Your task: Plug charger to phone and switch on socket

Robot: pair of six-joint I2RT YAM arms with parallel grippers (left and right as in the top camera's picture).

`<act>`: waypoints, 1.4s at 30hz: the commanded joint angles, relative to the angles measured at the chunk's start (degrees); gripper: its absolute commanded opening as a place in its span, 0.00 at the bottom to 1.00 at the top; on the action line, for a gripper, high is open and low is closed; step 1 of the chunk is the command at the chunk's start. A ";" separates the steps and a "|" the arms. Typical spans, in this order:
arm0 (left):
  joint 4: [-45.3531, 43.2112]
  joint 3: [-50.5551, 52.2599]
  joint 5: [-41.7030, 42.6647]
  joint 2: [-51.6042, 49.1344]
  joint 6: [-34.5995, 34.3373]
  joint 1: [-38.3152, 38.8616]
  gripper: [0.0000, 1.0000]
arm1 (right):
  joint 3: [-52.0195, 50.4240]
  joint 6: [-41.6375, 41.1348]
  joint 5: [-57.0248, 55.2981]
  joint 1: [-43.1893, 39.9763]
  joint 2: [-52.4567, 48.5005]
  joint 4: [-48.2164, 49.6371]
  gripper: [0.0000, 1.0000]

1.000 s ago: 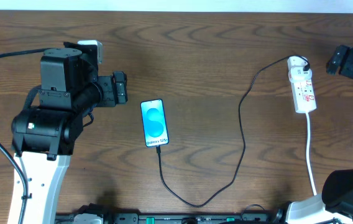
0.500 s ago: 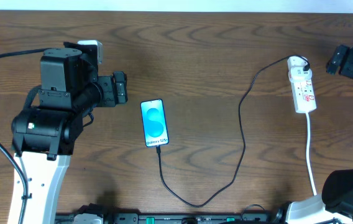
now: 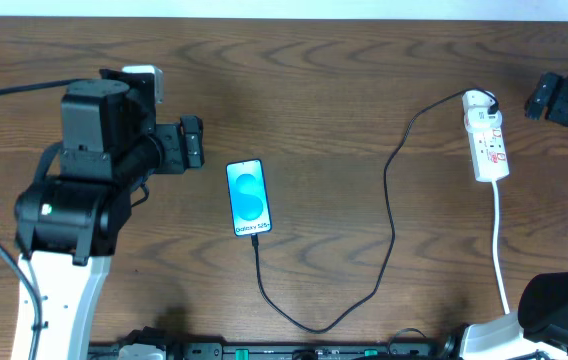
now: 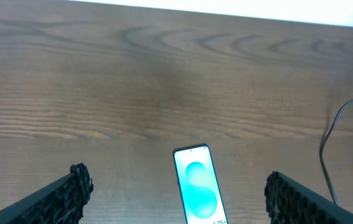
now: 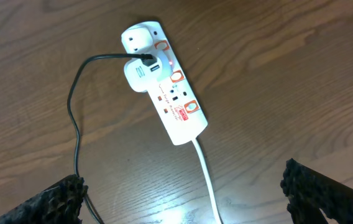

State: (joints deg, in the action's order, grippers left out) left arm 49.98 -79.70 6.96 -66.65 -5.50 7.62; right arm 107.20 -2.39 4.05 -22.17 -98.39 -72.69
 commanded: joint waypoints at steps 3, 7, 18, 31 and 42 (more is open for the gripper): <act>0.15 -0.04 -1.66 4.66 0.98 0.07 0.91 | 1.01 -0.57 -0.07 0.09 0.57 -0.20 0.99; 0.15 1.03 -1.68 6.73 0.98 0.07 0.91 | 1.01 -0.57 -0.07 0.09 0.57 -0.20 0.99; 0.11 3.80 -2.56 10.64 0.98 0.07 0.91 | 1.01 -0.57 -0.07 0.09 0.57 -0.20 0.99; -6.36 12.11 -2.75 16.48 0.98 0.07 0.91 | 1.01 -0.57 -0.07 0.09 0.57 -0.22 0.99; -17.66 24.39 -2.75 24.57 0.98 0.07 0.91 | 1.01 -0.57 -0.07 0.09 0.57 -0.20 0.99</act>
State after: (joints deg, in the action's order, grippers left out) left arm 33.91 -57.49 5.17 -43.72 -5.50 7.62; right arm 107.20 -2.39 4.08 -22.17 -98.39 -72.73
